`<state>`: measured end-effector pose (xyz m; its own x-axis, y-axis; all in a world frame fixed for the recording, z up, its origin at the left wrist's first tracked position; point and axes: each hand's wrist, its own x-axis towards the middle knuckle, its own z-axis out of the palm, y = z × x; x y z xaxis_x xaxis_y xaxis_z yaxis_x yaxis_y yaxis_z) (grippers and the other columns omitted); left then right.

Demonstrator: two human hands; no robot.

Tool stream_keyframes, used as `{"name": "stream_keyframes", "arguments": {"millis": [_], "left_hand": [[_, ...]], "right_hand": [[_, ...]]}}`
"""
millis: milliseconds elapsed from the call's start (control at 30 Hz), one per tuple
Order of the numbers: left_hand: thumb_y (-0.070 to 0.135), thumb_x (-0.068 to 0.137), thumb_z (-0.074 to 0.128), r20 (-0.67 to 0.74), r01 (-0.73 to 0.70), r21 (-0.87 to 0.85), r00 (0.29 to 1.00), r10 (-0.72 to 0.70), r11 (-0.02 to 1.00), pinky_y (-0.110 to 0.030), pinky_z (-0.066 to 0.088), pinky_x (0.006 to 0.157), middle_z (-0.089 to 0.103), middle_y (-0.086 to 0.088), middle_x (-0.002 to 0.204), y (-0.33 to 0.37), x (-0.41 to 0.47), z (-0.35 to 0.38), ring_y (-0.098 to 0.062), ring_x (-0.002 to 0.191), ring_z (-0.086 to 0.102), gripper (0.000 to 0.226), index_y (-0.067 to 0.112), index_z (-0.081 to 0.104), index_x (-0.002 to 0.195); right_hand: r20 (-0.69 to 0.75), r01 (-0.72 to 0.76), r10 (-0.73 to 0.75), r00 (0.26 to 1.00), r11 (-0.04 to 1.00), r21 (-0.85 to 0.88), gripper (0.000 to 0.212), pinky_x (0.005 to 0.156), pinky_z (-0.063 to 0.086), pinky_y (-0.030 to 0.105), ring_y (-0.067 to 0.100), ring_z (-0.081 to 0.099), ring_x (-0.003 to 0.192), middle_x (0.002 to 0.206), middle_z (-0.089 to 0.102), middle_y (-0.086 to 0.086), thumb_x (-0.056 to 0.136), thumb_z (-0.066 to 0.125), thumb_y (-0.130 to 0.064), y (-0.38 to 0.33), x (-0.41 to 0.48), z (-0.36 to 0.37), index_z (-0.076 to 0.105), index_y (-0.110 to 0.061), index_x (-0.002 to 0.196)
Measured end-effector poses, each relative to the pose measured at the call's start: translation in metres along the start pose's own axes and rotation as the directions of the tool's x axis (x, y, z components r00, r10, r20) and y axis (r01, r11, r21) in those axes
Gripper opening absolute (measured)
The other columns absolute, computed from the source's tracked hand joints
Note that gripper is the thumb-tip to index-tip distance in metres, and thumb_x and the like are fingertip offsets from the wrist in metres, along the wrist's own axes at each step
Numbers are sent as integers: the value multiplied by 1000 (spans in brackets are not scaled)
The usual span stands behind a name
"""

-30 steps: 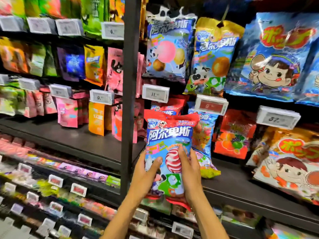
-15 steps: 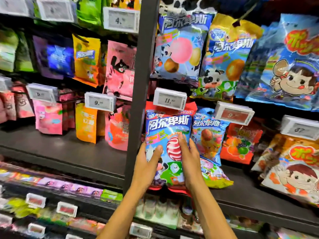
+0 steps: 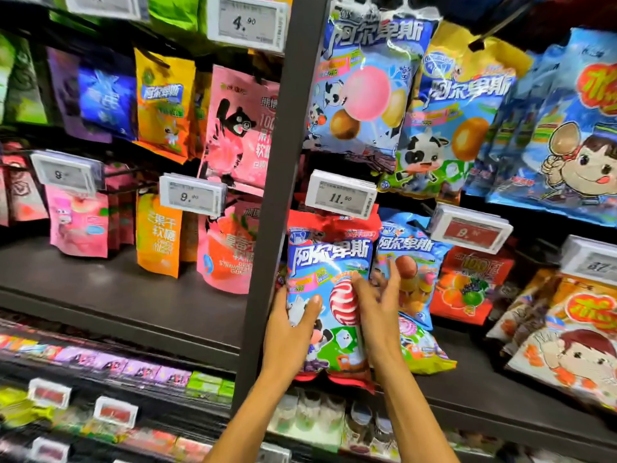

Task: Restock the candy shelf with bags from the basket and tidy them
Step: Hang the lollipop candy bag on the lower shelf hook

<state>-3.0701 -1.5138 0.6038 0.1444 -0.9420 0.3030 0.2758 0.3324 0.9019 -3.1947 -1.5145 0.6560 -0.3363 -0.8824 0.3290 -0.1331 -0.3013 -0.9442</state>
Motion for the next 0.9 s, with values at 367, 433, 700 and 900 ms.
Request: {"name": "stream_keyframes", "arguments": {"millis": [367,433,700,900], "left_hand": [[63,74,69,-39,-124,104,991,129,987,-17,55,73,69,17,114,-6,-13,0,-5,101,68,55,47,51,124],[65,72,69,-58,-127,95,989,133,987,-20,56,77,68,19,114,-5,-12,0,-5,102,68,54,52,50,121],[62,71,70,-84,-129,86,987,137,988,-34,58,85,66,15,119,-3,-6,5,-9,108,66,62,52,46,127],[62,70,68,-107,-108,60,988,114,992,-25,58,80,65,19,118,-7,-5,5,-7,107,66,66,46,44,130]], "right_hand": [[55,325,-338,940,833,-448,28,110,25,30,19,32,136,146,44,1,87,68,-25,-63,60,15,68,-25,115],[76,364,-362,929,860,-358,24,109,35,33,20,46,127,131,57,2,87,69,-18,-68,68,19,71,-17,111],[-47,275,-291,956,938,-210,8,87,53,41,15,62,93,100,64,0,85,72,-11,-73,79,29,74,-15,92],[-20,328,-347,938,903,-276,23,84,55,34,14,61,93,100,62,-3,83,66,2,-73,80,34,76,-11,99]]}}
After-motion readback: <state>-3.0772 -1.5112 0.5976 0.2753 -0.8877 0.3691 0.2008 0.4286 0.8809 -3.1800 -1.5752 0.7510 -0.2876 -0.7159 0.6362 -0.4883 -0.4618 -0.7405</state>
